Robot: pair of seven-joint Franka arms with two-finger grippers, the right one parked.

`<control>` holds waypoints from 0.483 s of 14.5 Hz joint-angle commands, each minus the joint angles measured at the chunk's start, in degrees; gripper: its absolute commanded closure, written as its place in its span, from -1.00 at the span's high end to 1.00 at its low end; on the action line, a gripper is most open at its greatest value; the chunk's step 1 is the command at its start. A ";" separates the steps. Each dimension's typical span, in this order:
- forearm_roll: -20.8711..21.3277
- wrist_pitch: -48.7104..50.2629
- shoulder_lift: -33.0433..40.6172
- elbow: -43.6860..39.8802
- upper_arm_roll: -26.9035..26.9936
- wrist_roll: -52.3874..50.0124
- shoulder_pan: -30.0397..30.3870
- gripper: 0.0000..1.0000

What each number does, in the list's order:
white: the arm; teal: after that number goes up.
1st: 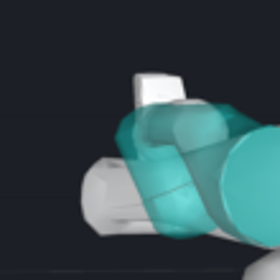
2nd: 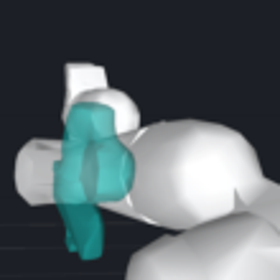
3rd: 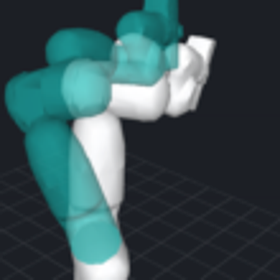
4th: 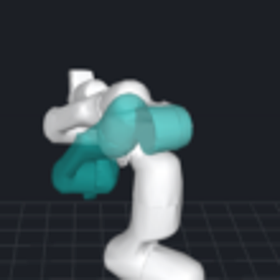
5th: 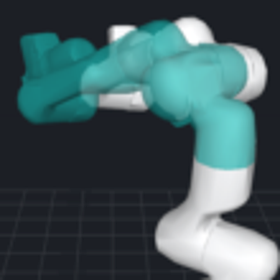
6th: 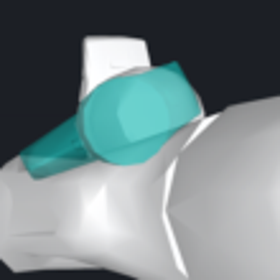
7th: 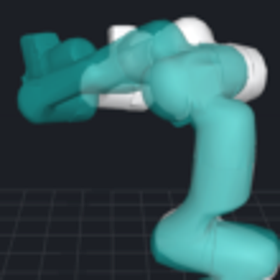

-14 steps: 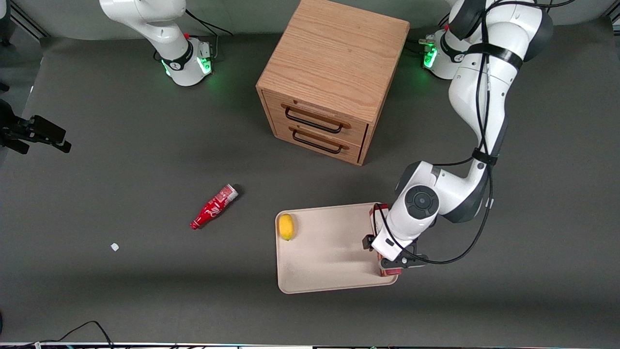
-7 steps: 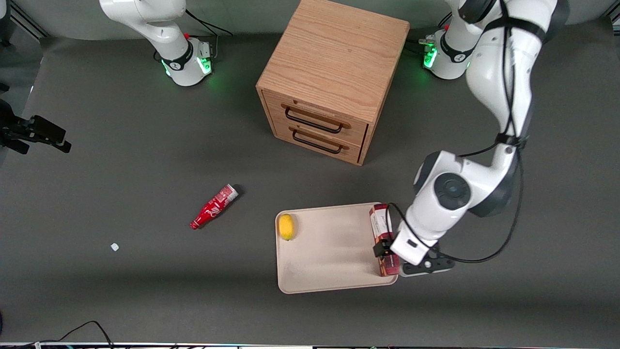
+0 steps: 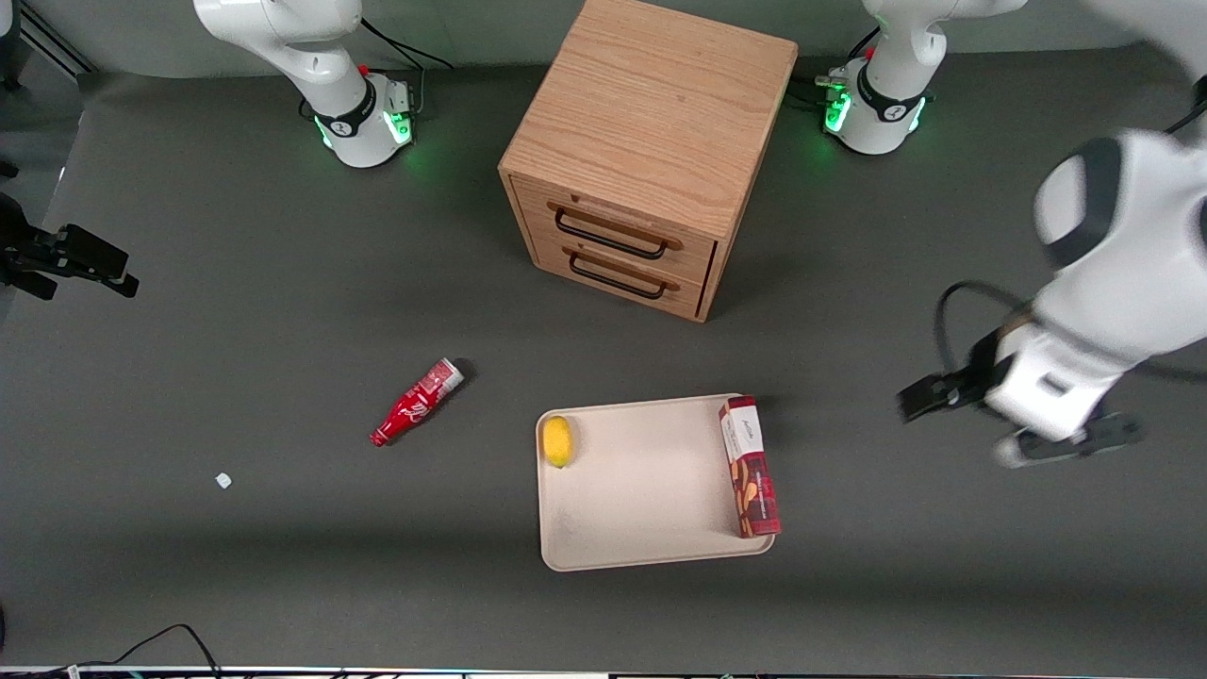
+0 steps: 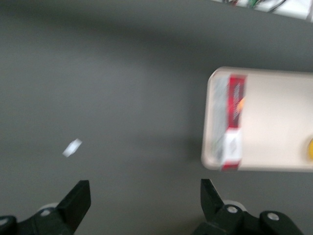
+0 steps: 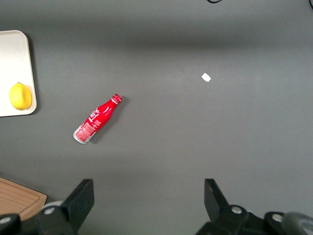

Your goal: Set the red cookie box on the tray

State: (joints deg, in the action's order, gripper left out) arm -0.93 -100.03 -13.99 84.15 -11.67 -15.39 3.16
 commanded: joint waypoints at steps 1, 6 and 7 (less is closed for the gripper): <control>-0.83 5.62 8.34 6.10 0.16 9.65 4.56 1.00; -0.22 8.44 19.07 13.76 1.56 15.82 7.91 1.00; 0.57 9.41 19.87 13.85 2.26 16.00 8.09 1.00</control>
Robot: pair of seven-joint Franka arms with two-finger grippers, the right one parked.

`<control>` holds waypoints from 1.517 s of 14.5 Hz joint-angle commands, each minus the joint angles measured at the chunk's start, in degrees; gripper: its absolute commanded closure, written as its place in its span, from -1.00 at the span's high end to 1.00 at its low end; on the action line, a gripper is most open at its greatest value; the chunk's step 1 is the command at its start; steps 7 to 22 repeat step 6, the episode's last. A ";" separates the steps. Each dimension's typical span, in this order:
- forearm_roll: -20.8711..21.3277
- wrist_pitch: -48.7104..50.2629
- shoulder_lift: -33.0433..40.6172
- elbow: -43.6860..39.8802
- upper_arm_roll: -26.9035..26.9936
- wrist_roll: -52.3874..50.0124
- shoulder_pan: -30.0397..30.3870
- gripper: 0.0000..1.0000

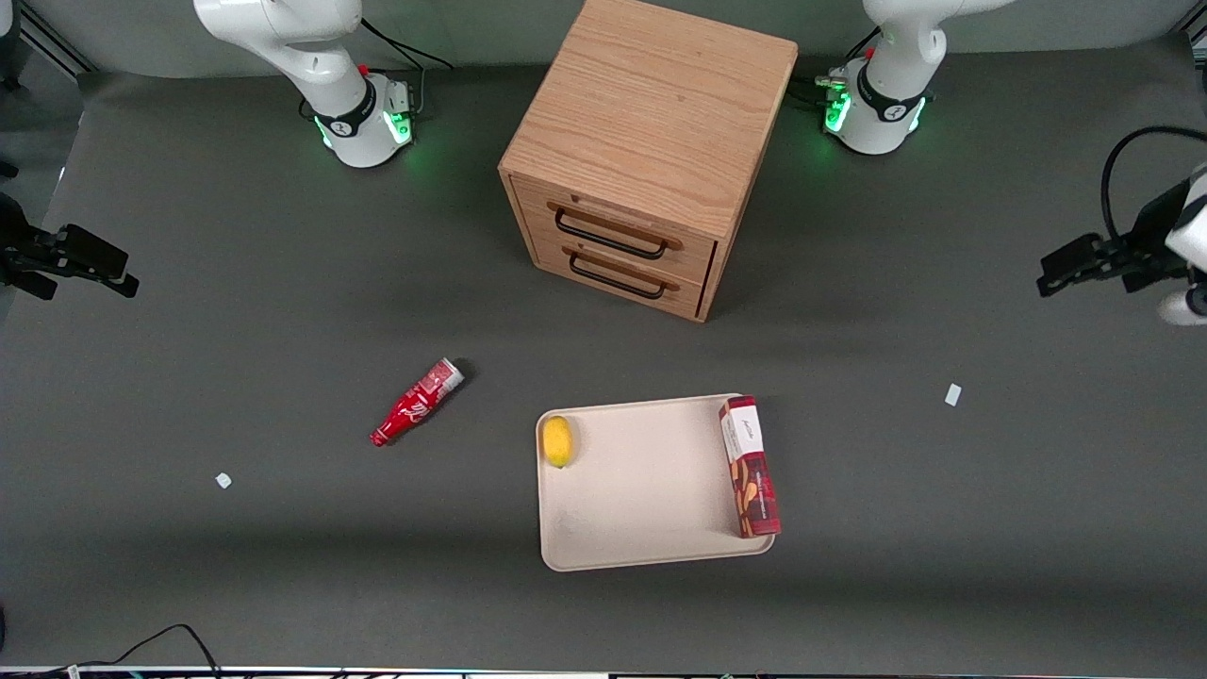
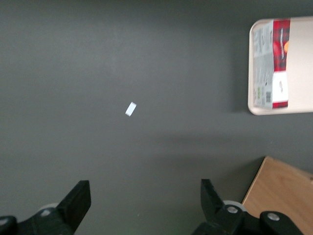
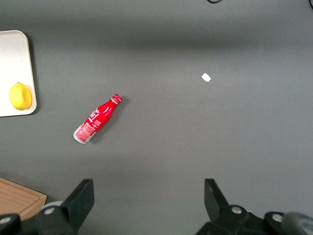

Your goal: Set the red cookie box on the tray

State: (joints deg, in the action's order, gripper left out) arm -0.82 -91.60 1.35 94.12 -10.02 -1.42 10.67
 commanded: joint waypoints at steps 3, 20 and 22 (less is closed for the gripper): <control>2.74 1.87 5.41 3.79 1.23 3.52 0.58 1.00; 3.46 2.04 5.42 3.79 1.23 3.79 0.58 1.00; 3.46 2.04 5.42 3.79 1.23 3.79 0.58 1.00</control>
